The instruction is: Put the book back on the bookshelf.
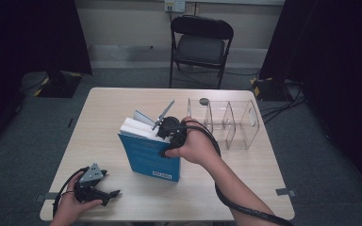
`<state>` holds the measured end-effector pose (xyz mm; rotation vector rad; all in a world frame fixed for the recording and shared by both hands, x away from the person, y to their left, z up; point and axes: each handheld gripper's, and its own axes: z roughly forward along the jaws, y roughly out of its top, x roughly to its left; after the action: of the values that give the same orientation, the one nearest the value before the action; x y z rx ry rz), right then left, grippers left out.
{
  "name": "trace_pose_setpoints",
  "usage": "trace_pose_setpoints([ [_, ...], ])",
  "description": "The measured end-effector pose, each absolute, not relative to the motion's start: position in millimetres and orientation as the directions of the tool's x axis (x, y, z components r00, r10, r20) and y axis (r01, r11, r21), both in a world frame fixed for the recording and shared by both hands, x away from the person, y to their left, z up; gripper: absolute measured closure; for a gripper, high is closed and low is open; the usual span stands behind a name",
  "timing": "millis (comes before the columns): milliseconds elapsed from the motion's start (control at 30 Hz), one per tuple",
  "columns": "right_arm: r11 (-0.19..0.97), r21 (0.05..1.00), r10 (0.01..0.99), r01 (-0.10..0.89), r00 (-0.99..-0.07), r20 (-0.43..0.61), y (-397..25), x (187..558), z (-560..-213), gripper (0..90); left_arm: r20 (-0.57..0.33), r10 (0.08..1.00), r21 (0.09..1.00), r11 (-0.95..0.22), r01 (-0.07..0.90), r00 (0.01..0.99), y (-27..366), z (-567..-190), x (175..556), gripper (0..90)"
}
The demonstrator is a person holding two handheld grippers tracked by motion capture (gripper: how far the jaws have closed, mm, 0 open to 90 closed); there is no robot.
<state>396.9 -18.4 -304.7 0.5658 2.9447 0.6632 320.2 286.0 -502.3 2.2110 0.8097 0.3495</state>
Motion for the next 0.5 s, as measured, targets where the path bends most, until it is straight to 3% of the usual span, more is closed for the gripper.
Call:
trace_pose_setpoints([
  [500, 0.814, 0.433, 0.43, 0.387, -0.903, -0.003, -17.6, 384.8, -302.9, 61.9, 0.002, 0.64, 0.726, -0.529, 0.44, 0.768, 286.8, -502.0, 321.0, 5.9],
])
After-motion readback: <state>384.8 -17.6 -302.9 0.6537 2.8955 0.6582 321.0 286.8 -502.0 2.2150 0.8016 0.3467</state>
